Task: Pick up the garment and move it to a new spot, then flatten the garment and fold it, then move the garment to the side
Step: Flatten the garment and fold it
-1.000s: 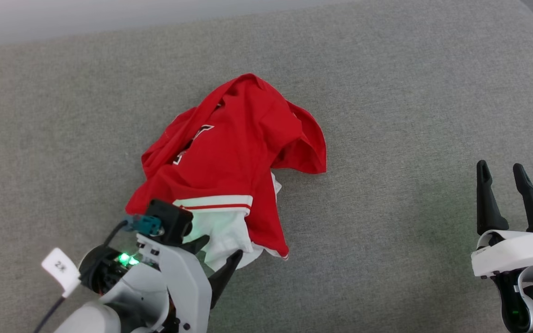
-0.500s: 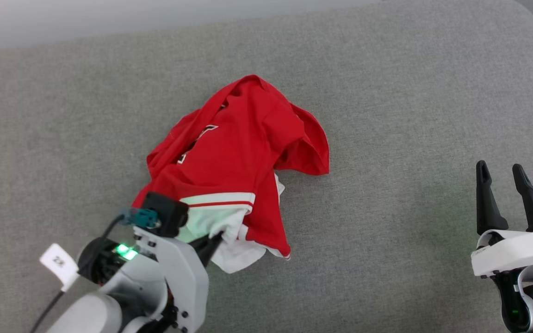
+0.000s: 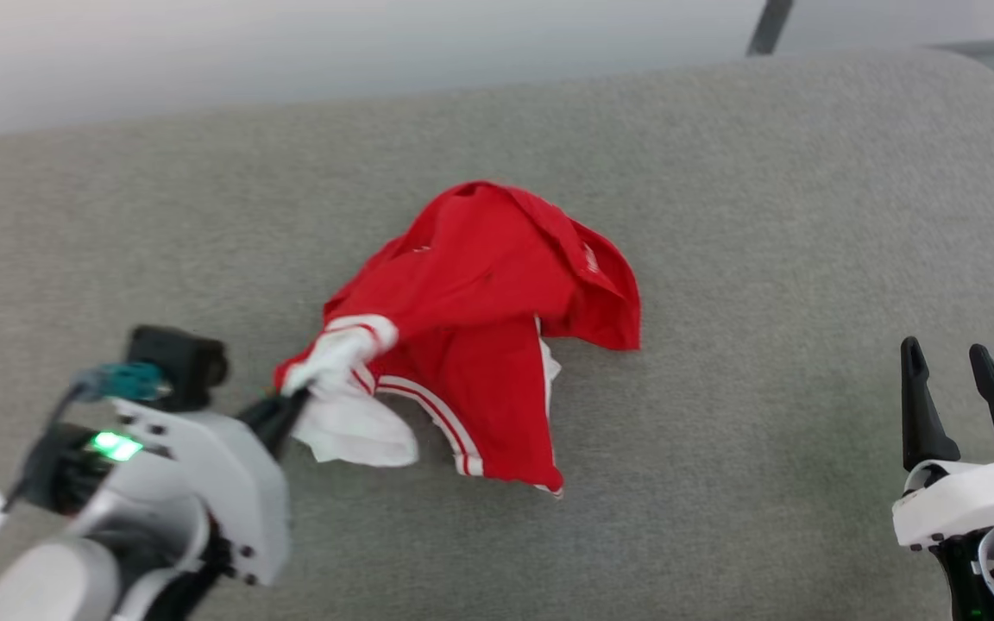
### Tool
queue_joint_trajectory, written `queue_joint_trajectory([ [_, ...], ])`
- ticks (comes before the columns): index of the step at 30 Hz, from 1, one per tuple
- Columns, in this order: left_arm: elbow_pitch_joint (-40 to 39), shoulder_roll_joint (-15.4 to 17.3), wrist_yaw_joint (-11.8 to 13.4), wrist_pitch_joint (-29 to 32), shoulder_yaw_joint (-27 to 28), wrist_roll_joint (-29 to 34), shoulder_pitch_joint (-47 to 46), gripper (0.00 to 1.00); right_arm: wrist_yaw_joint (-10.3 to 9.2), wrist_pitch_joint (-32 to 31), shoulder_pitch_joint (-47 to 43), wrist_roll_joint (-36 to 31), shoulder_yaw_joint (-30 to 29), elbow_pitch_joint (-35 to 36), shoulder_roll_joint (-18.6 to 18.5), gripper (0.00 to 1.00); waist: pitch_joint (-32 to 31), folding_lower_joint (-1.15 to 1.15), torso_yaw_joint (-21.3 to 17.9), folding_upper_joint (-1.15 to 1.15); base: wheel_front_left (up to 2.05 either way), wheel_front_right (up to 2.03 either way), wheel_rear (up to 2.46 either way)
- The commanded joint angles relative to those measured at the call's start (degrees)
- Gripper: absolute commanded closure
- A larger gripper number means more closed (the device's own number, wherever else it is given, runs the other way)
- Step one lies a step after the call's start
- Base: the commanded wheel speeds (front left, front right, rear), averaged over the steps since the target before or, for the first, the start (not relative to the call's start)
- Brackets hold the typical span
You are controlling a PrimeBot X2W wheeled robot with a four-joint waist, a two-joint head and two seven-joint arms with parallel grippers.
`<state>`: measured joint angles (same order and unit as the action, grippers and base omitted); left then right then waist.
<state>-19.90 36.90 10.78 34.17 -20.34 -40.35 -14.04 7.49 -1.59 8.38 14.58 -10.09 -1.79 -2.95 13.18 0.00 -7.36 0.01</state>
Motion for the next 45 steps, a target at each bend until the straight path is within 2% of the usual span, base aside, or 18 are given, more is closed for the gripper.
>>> queue_joint_trajectory([
  [1, -0.31, 0.88, 0.42, -0.33, 0.87, -0.16, 0.71, 1.0, 0.01, -0.37, -0.94, -0.41, -0.13, 0.41, 0.11, 0.0, -2.04, 0.0, 2.09, -0.01, 0.0, 0.0, 0.0],
  [10, 1.86, 5.3, 1.6, -1.54, 5.64, 0.63, 2.35, 1.0, 0.01, -2.83, -2.99, -0.86, 0.36, 2.15, 0.09, 0.0, -5.57, 0.0, 5.9, -0.01, 0.0, 0.0, 0.0],
  [16, 6.71, 6.45, 1.5, -4.3, 7.79, 0.62, 4.06, 1.0, 0.01, -3.99, -3.93, -0.74, 0.57, 2.97, 0.1, 0.0, -6.78, 0.0, 7.16, -0.01, 0.0, 0.0, 0.0],
  [18, 8.6, 5.73, 1.31, -5.39, 8.18, -0.14, 4.53, 1.0, 0.01, -4.23, -4.26, -0.47, 0.65, 3.1, 0.09, 0.0, -6.98, 0.0, 7.27, -0.01, 0.0, 0.0, 0.0],
  [20, 10.75, 5.39, 0.92, -6.29, 8.34, -0.51, 5.1, 0.85, 0.01, -4.44, -4.42, -0.39, 0.66, 3.29, 0.09, 0.0, -7.16, 0.0, 7.31, -0.01, 0.0, 0.0, 0.0],
  [22, 13.0, 4.69, 0.15, -7.28, 8.13, -1.06, 5.6, 0.84, 0.01, -4.57, -4.34, -0.27, 0.69, 3.25, 0.09, 0.0, -7.28, 0.0, 7.29, -0.01, 0.0, 0.0, 0.0],
  [24, 15.39, 3.7, -0.58, -8.41, 7.94, -1.8, 5.63, 0.74, 0.01, -4.63, -4.31, -0.19, 0.74, 3.06, 0.09, 0.0, -7.42, 0.0, 7.19, -0.01, 0.0, 0.0, 0.0],
  [25, 15.39, 3.7, -0.58, -8.41, 7.94, -1.8, 5.63, 0.74, 0.01, -4.63, -4.31, -0.19, 0.74, 3.06, 0.09, 0.0, -7.42, 0.0, 7.19, -0.01, 0.0, 0.0, 0.0],
  [26, 16.6, 3.28, -0.97, -8.94, 7.76, -1.89, 5.61, 0.7, 0.01, -4.66, -4.34, -0.18, 0.78, 2.98, 0.09, 0.0, -7.51, 0.0, 7.12, -0.01, 0.0, 0.0, 0.0],
  [28, 18.82, 2.69, -1.96, -9.77, 7.15, -1.9, 5.43, 0.54, 0.01, -4.69, -4.42, -0.12, 1.06, 2.83, 0.1, 0.0, -7.75, 0.0, 6.96, -0.01, 0.0, 0.0, 0.0],
  [29, 19.76, 2.36, -2.56, -10.03, 6.78, -2.21, 5.33, 0.53, 0.01, -4.73, -4.47, -0.12, 1.29, 2.71, 0.1, 0.0, -7.92, 0.0, 6.85, -0.01, 0.0, 0.0, 0.0],
  [30, 20.55, 2.17, -3.18, -10.45, 6.48, -2.24, 5.22, 0.45, 0.01, -4.66, -4.57, -0.16, 1.47, 2.61, 0.1, 0.0, -8.12, 0.0, 6.76, -0.01, 0.0, 0.0, 0.0],
  [31, 21.35, 2.0, -3.59, -10.79, 6.29, -2.25, 5.15, 0.2, 0.01, -4.74, -4.64, -0.12, 1.7, 2.56, 0.09, 0.0, -8.34, 0.0, 6.69, -0.01, 0.0, 0.0, 0.0],
  [32, 21.83, 1.83, -4.15, -11.43, 6.18, -2.43, 5.1, 0.0, 0.01, -4.8, -4.65, -0.06, 1.95, 2.53, 0.09, 0.0, -8.58, 0.0, 6.59, -0.01, 0.0, 0.0, 0.0],
  [38, 22.37, 0.98, -5.71, -14.29, 6.73, -3.29, 5.6, 0.0, 0.01, -4.97, -5.66, -0.1, 2.98, 2.26, 0.1, 0.0, -10.8, 0.0, 7.33, -0.01, 0.0, 0.0, 0.0],
  [45, 19.73, 0.95, -5.98, -19.68, 8.03, -2.13, 7.74, 0.0, 0.01, -5.93, -6.93, 0.39, 4.91, 2.25, -0.03, 0.0, -13.65, 0.0, 9.83, -0.01, 0.0, 0.0, 0.0],
])
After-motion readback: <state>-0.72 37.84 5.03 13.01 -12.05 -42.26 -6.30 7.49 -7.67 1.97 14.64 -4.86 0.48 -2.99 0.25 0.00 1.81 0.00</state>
